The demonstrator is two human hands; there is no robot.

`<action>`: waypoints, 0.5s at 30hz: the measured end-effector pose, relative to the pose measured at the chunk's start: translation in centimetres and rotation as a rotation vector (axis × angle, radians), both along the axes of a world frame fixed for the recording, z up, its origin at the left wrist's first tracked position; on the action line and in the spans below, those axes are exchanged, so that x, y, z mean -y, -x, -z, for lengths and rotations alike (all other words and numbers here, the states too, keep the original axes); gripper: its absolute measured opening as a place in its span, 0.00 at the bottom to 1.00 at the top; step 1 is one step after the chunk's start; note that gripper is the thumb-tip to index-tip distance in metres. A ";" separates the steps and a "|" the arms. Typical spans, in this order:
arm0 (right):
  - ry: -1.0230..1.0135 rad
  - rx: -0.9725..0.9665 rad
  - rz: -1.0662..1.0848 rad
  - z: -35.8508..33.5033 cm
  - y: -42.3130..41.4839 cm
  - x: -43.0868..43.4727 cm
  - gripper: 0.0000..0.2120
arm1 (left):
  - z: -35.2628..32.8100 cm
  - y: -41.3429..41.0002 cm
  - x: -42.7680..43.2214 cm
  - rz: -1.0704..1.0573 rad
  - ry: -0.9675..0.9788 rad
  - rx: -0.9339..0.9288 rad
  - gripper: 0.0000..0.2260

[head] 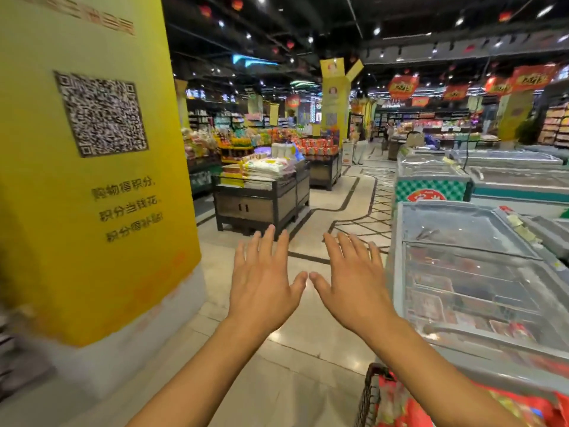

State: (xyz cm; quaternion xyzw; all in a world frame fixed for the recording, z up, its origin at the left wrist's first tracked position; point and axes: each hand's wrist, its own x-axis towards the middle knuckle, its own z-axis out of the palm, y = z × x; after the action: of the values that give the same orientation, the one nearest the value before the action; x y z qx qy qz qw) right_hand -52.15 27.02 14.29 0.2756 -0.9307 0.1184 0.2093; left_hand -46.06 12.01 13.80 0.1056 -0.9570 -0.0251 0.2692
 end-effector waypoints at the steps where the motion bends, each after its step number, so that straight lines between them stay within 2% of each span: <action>1: -0.006 0.003 -0.039 -0.2 0.0 0.9 0.35 | -0.2 -0.6 0.5 -0.046 -0.002 -0.005 0.36; 15: 0.032 0.112 -0.629 -0.6 -2.4 10.6 0.36 | -1.1 -11.4 4.4 -0.627 0.043 0.095 0.42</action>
State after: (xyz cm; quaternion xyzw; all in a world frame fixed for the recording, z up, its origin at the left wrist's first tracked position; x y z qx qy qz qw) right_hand -49.73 16.37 14.85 0.5397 -0.8079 0.2069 0.1151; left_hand -34.67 7.61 14.91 0.3905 -0.8897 0.0843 0.2210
